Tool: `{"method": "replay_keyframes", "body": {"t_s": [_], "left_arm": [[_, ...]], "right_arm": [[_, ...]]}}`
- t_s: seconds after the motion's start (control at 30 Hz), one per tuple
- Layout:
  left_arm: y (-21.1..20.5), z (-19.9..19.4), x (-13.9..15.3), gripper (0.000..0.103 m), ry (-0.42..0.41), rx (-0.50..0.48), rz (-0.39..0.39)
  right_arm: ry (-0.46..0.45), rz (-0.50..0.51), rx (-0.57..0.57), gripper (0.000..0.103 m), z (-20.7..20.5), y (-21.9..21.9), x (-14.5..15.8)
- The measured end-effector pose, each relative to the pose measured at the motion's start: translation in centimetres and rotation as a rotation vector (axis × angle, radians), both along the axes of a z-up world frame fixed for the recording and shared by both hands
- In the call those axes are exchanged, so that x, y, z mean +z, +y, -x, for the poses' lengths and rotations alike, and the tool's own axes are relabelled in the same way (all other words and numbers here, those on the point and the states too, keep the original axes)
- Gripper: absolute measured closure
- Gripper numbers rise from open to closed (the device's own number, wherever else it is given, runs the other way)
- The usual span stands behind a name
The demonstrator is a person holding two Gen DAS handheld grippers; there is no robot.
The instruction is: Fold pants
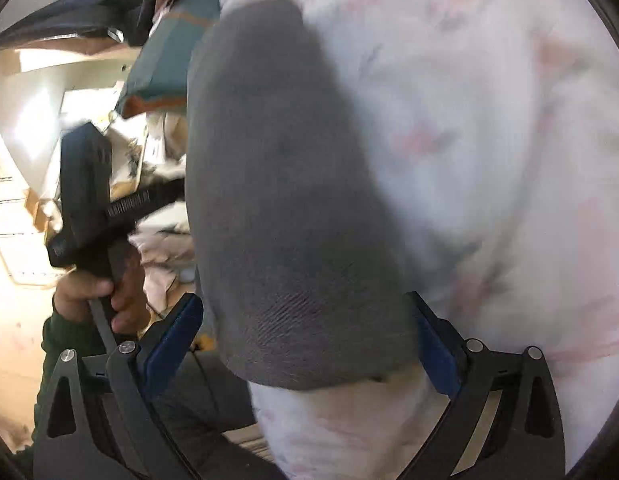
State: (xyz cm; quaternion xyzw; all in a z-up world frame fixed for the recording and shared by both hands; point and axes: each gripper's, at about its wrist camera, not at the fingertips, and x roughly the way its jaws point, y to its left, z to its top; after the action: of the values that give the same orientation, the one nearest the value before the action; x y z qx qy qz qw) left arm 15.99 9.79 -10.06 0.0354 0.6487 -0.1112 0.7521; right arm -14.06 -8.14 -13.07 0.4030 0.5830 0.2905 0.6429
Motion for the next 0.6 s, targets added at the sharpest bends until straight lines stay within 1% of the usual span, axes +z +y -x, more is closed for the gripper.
{"method": "replay_keyframes", "body": {"t_s": [0.03, 0.1, 0.13, 0.17, 0.2, 0.27, 0.3, 0.33, 0.37, 0.4, 0.47, 0.53, 0.57, 0.6], "left_arm": [[0.1, 0.0, 0.0, 0.087, -0.001, 0.001, -0.002], [0.6, 0.0, 0.0, 0.087, -0.008, 0.005, -0.012], [0.8, 0.0, 0.1, 0.087, -0.009, 0.014, -0.010], [1.0, 0.0, 0.2, 0.087, -0.013, 0.024, -0.002], [1.3, -0.1, 0.5, 0.087, -0.020, 0.039, 0.019], [1.5, -0.1, 1.2, 0.088, -0.021, 0.076, 0.100], [1.4, -0.1, 1.6, 0.089, -0.031, 0.093, 0.162], [1.2, -0.2, 2.0, 0.089, -0.046, 0.111, 0.209], [0.7, -0.4, 2.3, 0.089, -0.056, 0.117, 0.248], [-0.4, -0.6, 2.8, 0.088, -0.064, 0.097, 0.281], [-1.7, -0.7, 3.6, 0.085, -0.102, 0.058, 0.291], [-2.7, -0.8, 4.8, 0.072, -0.162, 0.013, 0.308], [-2.8, -0.9, 5.3, 0.057, -0.192, 0.005, 0.307], [-2.9, -1.2, 5.6, 0.044, -0.224, 0.013, 0.305]], "right_arm": [[-0.034, 0.032, -0.009, 0.012, 0.3, 0.5, 0.9], [-0.108, 0.068, -0.056, 0.035, 0.6, 0.7, 2.7], [-0.138, 0.083, -0.058, 0.040, 0.7, 0.9, 3.8], [-0.159, 0.089, -0.053, 0.050, 0.5, 0.8, 4.9], [-0.175, 0.087, -0.048, 0.056, 0.0, 0.4, 5.9], [-0.229, 0.087, -0.044, 0.060, -1.7, -1.3, 8.7], [-0.249, 0.084, -0.051, 0.062, -2.9, -2.2, 9.5], [-0.281, 0.084, -0.056, 0.063, -4.0, -3.8, 10.7], [-0.340, 0.108, -0.058, 0.065, -5.8, -5.9, 12.2], [-0.371, 0.126, -0.054, 0.066, -7.2, -7.6, 13.1], [-0.401, 0.158, -0.055, 0.068, -10.5, -10.9, 13.9], [-0.417, 0.237, -0.042, 0.068, -13.6, -14.4, 14.2], [-0.397, 0.272, -0.038, 0.068, -15.2, -16.0, 13.7], [-0.372, 0.307, -0.024, 0.069, -16.8, -17.3, 13.0]]}}
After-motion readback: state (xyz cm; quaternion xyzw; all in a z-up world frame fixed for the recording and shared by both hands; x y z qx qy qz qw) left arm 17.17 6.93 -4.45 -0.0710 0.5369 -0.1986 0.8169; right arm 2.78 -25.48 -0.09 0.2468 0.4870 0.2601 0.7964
